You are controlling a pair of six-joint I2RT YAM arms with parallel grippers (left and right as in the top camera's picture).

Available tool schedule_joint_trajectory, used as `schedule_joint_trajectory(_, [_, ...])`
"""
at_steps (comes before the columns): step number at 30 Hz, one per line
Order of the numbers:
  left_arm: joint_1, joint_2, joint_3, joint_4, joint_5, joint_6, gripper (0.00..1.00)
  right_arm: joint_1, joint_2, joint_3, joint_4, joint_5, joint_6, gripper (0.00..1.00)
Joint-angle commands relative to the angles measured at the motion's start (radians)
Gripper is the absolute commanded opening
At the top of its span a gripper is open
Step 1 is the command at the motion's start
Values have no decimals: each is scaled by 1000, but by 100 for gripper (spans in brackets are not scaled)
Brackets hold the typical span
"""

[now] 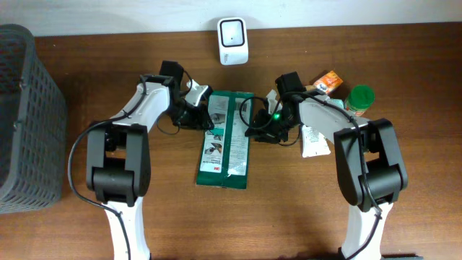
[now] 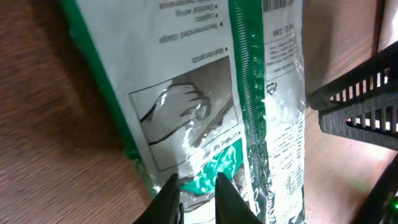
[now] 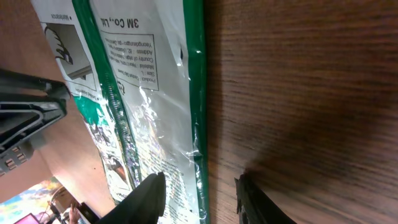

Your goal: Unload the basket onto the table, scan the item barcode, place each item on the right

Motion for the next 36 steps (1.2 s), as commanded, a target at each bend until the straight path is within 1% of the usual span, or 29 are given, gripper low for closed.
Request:
schedule_joint_trajectory(1, [-2,-22,-12,7,0,16,17,10,17,3,3,10,5,36])
schedule_joint_trajectory(3, [-2,-20,-27,18,-39,10,16,11,17,3,7,10,5,37])
schedule_joint_trajectory(4, [-2,-20,-43,30,-33,6,14,11,17,3,7,10,5,36])
schedule_joint_trajectory(6, [-3,-20,-91,75,-32,-42,4,11,17,3,7,10,6,36])
schedule_joint_trajectory(8, [-3,-20,-151,141,-35,-97,1,11,17,3,7,10,13,36])
schedule_joint_trajectory(10, [-2,-19,-180,174,-36,-141,0,11,17,3,6,9,14,37])
schedule_joint_trajectory(12, [-2,-19,-185,179,-36,-156,0,17,18,-3,10,13,40,37])
schedule_joint_trajectory(16, [-2,-19,-190,178,-35,-192,0,71,19,-26,91,4,73,37])
schedule_joint_trajectory(20, [-2,-19,-195,167,-35,-195,0,135,19,-26,223,-61,72,36])
schedule_joint_trajectory(24, [-3,-19,-208,140,-31,-203,0,114,18,-19,378,-193,72,36])
schedule_joint_trajectory(25, [-3,-19,-213,132,-23,-203,0,106,18,-18,393,-208,72,36])
schedule_joint_trajectory(26, [-3,-19,-216,125,-12,-203,0,100,18,-18,388,-206,73,36])
schedule_joint_trajectory(29, [-3,-19,-219,115,19,-203,0,105,19,-20,322,-115,72,36])
schedule_joint_trajectory(30, [-3,-19,-219,115,18,-203,0,124,23,-27,313,-93,72,25])
schedule_joint_trajectory(31, [-2,-19,-219,114,18,-203,0,129,24,-27,313,-93,72,19])
schedule_joint_trajectory(34, [-2,-19,-219,115,18,-203,0,130,24,-27,313,-93,72,6])
schedule_joint_trajectory(35, [-2,-19,-219,115,18,-202,6,130,24,-27,314,-93,67,4])
schedule_joint_trajectory(36, [-2,-20,-219,115,18,-202,25,127,22,-27,314,-93,60,4])
